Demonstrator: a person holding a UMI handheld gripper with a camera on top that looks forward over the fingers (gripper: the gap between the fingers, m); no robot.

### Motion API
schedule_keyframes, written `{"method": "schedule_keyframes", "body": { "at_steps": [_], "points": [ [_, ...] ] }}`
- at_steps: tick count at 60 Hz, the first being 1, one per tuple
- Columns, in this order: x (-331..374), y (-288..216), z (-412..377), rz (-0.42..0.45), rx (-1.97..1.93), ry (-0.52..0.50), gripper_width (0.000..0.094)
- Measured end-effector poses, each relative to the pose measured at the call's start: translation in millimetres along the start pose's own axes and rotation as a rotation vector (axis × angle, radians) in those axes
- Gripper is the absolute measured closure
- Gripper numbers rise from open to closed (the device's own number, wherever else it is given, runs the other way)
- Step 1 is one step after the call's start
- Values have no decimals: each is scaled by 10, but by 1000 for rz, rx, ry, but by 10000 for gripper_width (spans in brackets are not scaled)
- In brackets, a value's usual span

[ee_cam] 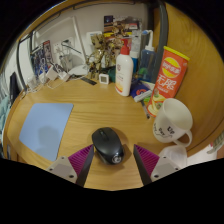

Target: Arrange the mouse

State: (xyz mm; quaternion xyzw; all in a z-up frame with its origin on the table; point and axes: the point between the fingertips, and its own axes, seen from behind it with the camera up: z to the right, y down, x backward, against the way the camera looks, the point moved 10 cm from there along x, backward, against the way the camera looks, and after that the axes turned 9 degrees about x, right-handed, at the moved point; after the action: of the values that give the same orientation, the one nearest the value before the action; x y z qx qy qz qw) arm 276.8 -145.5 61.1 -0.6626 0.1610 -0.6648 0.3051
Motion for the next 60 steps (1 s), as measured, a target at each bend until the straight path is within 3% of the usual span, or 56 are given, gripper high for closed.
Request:
{"method": "schedule_keyframes", "body": {
  "at_steps": [4,13,19,28,41,54,60],
  "points": [
    [-112,-77,46,-11,-2,-10,149],
    [-267,-238,119,-5,-8,-21,272],
    [-332,-305,190,-13,-27,-6,441],
    [-349,-333,213,-19,-49,-4,483],
    [-342,-325,197,5,-61,12,678],
    [-300,-395,155,5,-103,49,682],
    [-2,-813,153,87,-130,105,679]
  ]
}}
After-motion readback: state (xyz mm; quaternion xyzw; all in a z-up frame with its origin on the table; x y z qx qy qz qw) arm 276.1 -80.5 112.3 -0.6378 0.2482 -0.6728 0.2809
